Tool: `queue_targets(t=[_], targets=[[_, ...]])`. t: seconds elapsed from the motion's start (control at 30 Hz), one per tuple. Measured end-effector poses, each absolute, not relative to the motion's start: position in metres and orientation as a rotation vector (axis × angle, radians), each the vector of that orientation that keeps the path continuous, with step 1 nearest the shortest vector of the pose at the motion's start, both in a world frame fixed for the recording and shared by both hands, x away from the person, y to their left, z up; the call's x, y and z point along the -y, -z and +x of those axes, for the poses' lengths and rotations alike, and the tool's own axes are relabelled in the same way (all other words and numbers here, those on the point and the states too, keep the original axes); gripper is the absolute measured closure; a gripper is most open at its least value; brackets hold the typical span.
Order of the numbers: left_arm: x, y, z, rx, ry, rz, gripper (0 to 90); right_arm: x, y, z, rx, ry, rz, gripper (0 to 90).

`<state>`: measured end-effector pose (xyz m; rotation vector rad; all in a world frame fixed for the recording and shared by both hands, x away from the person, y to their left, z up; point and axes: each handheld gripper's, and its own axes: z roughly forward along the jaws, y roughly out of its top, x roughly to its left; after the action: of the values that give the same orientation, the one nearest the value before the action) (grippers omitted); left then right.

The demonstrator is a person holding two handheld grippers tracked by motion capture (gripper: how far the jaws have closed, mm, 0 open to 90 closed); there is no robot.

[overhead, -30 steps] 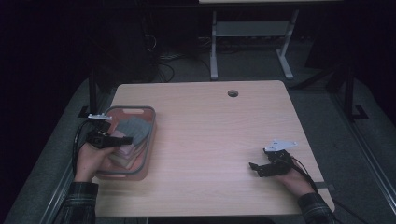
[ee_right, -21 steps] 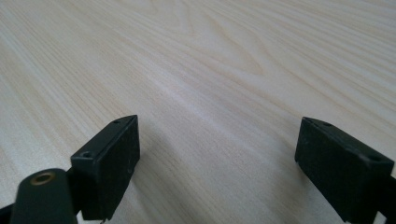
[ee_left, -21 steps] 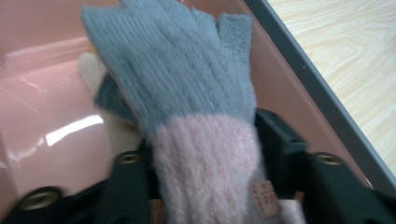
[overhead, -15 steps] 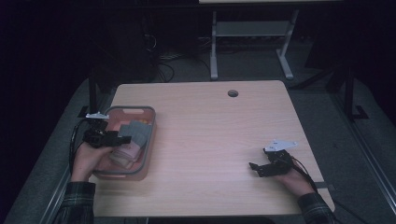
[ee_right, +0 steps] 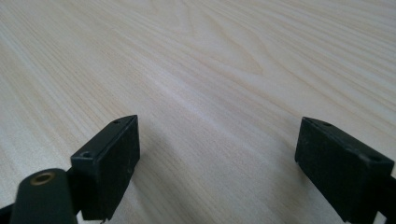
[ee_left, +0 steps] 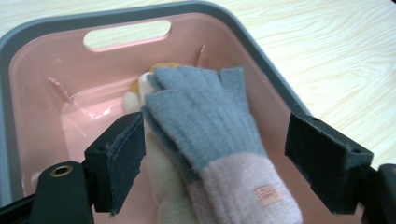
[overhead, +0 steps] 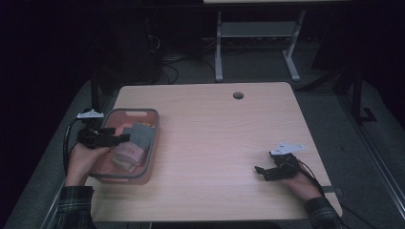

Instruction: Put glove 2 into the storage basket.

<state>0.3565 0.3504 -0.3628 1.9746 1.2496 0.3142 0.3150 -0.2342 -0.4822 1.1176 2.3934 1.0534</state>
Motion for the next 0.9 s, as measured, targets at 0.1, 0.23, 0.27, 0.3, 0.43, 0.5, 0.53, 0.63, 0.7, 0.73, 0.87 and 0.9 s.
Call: queue_targets(t=[0.1,0.23,0.27,0.3,0.43,0.5,0.53,0.63,0.7,0.73,0.87,0.9], targets=[[-0.348,0.36,0.356,-1.234,-0.311,1.982,19.2,0.234,0.482,0.315,-2.394,-1.054,1.117,13.7],[-0.344,0.356,0.354,-1.211,-0.31,1.974,19.2,0.234,0.482,0.315,-2.394,-1.054,1.116,13.6],[-0.34,0.353,0.353,-1.189,-0.303,1.985,19.2,0.234,0.482,0.315,-2.394,-1.054,1.116,13.6],[-0.336,0.352,0.353,-1.18,-0.298,1.985,19.2,0.234,0.482,0.315,-2.394,-1.053,1.116,13.6],[-0.316,0.351,0.353,-1.127,-0.272,2.008,19.2,0.234,0.482,0.315,-2.394,-1.053,1.116,13.6],[-0.306,0.351,0.353,-1.094,-0.255,2.029,19.2,0.234,0.482,0.315,-2.394,-1.053,1.116,13.7],[-0.3,0.352,0.353,-1.079,-0.245,2.035,19.2,0.234,0.482,0.315,-2.394,-1.053,1.116,13.6],[-0.279,0.354,0.352,-1.028,-0.214,2.06,19.2,0.234,0.482,0.315,-2.393,-1.054,1.116,13.6],[-0.267,0.355,0.351,-0.998,-0.196,2.074,19.1,0.234,0.482,0.315,-2.393,-1.053,1.116,13.7],[-0.26,0.356,0.35,-0.984,-0.19,2.081,19.2,0.234,0.482,0.315,-2.394,-1.053,1.116,13.7],[-0.23,0.362,0.346,-0.927,-0.171,2.112,19.2,0.234,0.482,0.315,-2.393,-1.053,1.116,13.7],[-0.223,0.364,0.345,-0.914,-0.169,2.114,19.2,0.234,0.482,0.315,-2.393,-1.053,1.114,13.7]])
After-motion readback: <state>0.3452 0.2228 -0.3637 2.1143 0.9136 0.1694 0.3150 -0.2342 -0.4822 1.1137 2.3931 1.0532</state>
